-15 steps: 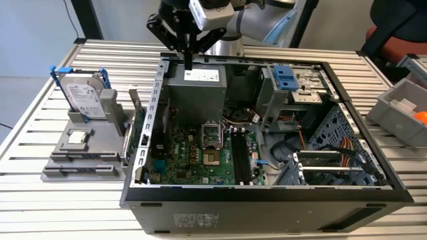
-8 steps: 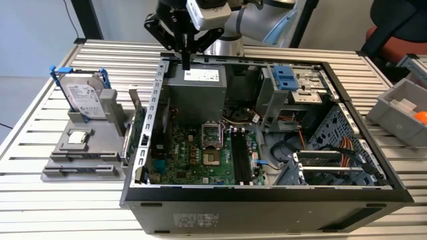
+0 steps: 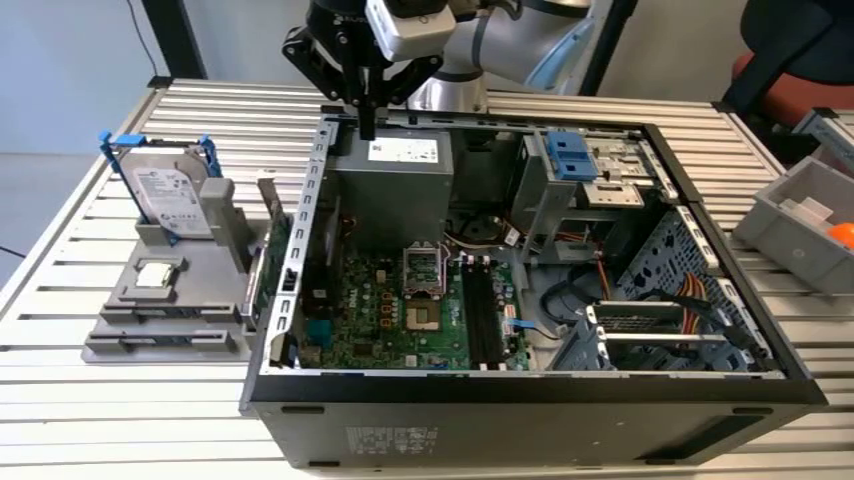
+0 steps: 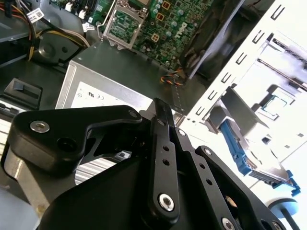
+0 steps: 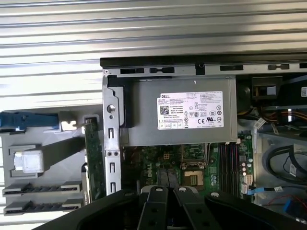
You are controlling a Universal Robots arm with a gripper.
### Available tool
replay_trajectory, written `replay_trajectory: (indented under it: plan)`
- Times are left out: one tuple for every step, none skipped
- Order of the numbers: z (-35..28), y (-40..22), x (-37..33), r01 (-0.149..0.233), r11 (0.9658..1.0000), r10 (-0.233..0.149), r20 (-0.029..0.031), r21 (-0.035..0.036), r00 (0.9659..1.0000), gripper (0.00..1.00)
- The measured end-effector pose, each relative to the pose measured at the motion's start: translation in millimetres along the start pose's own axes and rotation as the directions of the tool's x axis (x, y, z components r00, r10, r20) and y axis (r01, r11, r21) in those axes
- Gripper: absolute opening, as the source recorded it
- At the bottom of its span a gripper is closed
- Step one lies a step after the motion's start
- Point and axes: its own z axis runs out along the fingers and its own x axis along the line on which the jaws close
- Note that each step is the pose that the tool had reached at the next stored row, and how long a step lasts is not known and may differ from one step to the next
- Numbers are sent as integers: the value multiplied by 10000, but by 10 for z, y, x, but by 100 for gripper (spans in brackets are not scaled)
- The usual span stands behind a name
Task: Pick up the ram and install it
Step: 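Reach for the ram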
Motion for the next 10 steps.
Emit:
replay_trajectory:
  plan:
    - [0, 0, 0, 1, 10000, -1, 0, 0, 10000, 0]
    - [0, 0, 1, 2, 10000, -2, 0, 0, 10000, 0]
    - [0, 0, 3, 0, 10000, 0, 0, -4, 10000, 0]
    - [0, 0, 2, 0, 10000, 0, 0, -10, 10000, 0]
    - [0, 0, 2, 0, 10000, 0, -1, -11, 10000, 0]
    - [0, 0, 3, 0, 10000, 0, -1, -11, 10000, 0]
    - [0, -1, 7, -1, 10000, 1, 0, -11, 10000, 0]
    - [0, -1, 12, -1, 10000, 1, 0, -11, 10000, 0]
    - [0, -1, 13, 1, 10000, -1, 0, -11, 10000, 0]
    - [0, -1, 14, 1, 10000, -1, 0, -12, 10000, 0]
